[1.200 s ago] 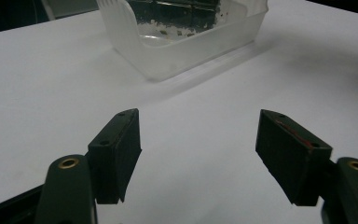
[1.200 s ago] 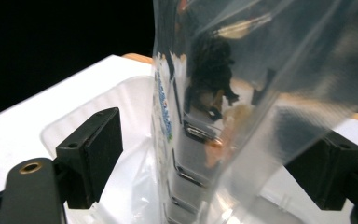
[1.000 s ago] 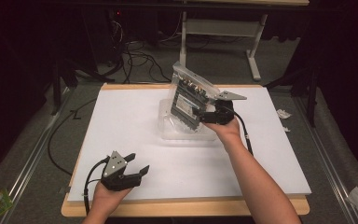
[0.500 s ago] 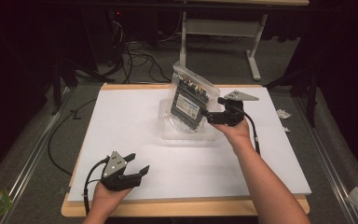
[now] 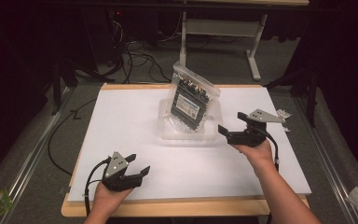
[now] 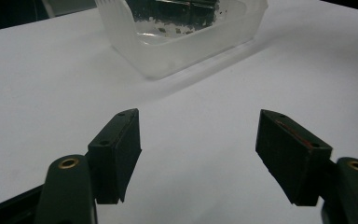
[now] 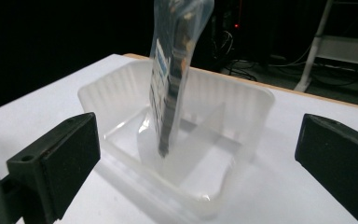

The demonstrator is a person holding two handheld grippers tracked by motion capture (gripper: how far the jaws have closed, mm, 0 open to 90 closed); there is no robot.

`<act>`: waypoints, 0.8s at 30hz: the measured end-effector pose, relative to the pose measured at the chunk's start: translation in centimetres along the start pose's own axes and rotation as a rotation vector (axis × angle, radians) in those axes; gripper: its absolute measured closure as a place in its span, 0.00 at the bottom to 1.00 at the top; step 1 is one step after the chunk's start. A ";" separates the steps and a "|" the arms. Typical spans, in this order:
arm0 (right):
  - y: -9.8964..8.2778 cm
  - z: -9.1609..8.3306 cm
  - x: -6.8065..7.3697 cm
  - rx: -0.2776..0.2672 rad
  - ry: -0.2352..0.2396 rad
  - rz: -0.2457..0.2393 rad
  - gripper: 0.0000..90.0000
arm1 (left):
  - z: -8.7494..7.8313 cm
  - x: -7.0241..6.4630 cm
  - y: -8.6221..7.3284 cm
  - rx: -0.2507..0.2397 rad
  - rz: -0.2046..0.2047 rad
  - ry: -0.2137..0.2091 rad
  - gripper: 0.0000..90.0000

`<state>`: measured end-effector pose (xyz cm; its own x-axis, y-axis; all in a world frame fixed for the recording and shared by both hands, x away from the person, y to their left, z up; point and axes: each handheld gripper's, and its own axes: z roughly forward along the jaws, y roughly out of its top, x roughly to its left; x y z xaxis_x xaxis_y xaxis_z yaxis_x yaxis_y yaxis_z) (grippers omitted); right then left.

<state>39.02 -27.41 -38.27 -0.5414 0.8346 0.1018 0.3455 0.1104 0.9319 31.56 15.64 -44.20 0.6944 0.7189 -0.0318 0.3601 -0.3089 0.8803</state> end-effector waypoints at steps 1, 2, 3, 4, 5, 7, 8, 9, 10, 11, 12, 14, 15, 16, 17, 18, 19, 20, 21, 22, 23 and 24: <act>-0.4 -0.6 0.0 -0.001 -0.005 -0.002 0.00 | 0.0 0.0 0.0 0.002 0.003 0.000 0.35; -0.9 -1.1 0.0 0.002 -0.004 0.000 0.00 | 0.0 -0.1 0.0 0.002 0.005 -0.004 0.35; -1.3 -1.7 0.0 0.010 -0.003 0.005 0.00 | 0.0 -0.2 0.1 -0.001 0.008 -0.004 0.35; -1.3 -1.7 0.0 0.010 -0.003 0.005 0.00 | 0.0 -0.2 0.1 -0.001 0.008 -0.004 0.35; -2.3 -2.8 0.0 0.023 -0.003 0.010 0.00 | -0.1 -0.4 0.1 -0.006 0.016 -0.005 0.35; -3.3 -4.0 0.1 0.028 -0.016 0.003 0.00 | -0.2 -0.5 0.2 -0.006 0.018 -0.009 0.35; -3.9 -4.6 0.2 0.027 -0.024 0.001 0.00 | -0.2 -0.6 0.2 -0.006 0.017 -0.009 0.35; -4.4 -5.2 0.3 0.029 -0.028 0.003 0.00 | -0.2 -0.6 0.2 -0.006 0.016 -0.009 0.35; -5.0 -6.0 0.4 0.023 -0.036 0.005 0.00 | -0.3 -0.6 0.2 -0.008 0.014 -0.009 0.35; -5.6 -6.9 0.5 0.017 -0.041 0.007 0.00 | -0.3 -0.7 0.2 -0.010 0.012 -0.010 0.35; -6.3 -7.8 0.5 0.006 -0.048 0.014 0.00 | -0.3 -0.8 0.2 -0.013 0.011 -0.010 0.35; -7.9 -9.6 0.5 -0.023 -0.072 0.017 0.00 | -0.3 -0.9 0.3 -0.011 0.013 -0.014 0.35; -8.2 -10.1 0.4 -0.006 -0.074 0.007 0.00 | -0.2 -0.9 0.3 -0.013 0.010 -0.015 0.34; -8.3 -10.4 0.3 0.003 -0.077 0.004 0.00 | -0.1 -1.0 0.3 -0.009 0.008 -0.017 0.34; -8.4 -10.6 0.1 -0.005 -0.084 0.012 0.00 | 0.1 -1.1 0.3 -0.003 0.008 -0.017 0.34; -8.5 -10.6 0.0 -0.008 -0.083 0.020 0.00 | 0.2 -1.2 0.3 0.000 0.005 -0.017 0.34; -8.5 -10.5 0.0 -0.001 -0.080 0.016 0.00 | 0.3 -1.3 0.3 0.003 0.002 -0.019 0.34; -8.6 -10.3 0.1 0.003 -0.073 0.012 0.00 | 0.4 -1.4 0.3 0.003 0.003 -0.019 0.34; -8.7 -10.1 0.1 0.005 -0.064 0.009 0.00 | 0.4 -1.4 0.3 0.003 0.003 -0.019 0.34; -8.9 -9.9 0.2 0.018 -0.059 0.009 0.00 | 0.5 -1.6 0.4 0.005 0.009 -0.021 0.34; -9.0 -9.7 0.2 0.027 -0.056 0.002 0.00 | 0.6 -1.7 0.4 0.009 0.013 -0.023 0.34; -9.0 -9.7 0.2 0.027 -0.056 0.002 0.00 | 0.6 -1.7 0.4 0.009 0.013 -0.023 0.34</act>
<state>28.38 -33.46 -43.22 -0.4973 0.8636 0.0829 0.3676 0.1232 0.9218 30.88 13.98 -44.10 0.7128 0.7007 -0.0315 0.3565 -0.3232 0.8766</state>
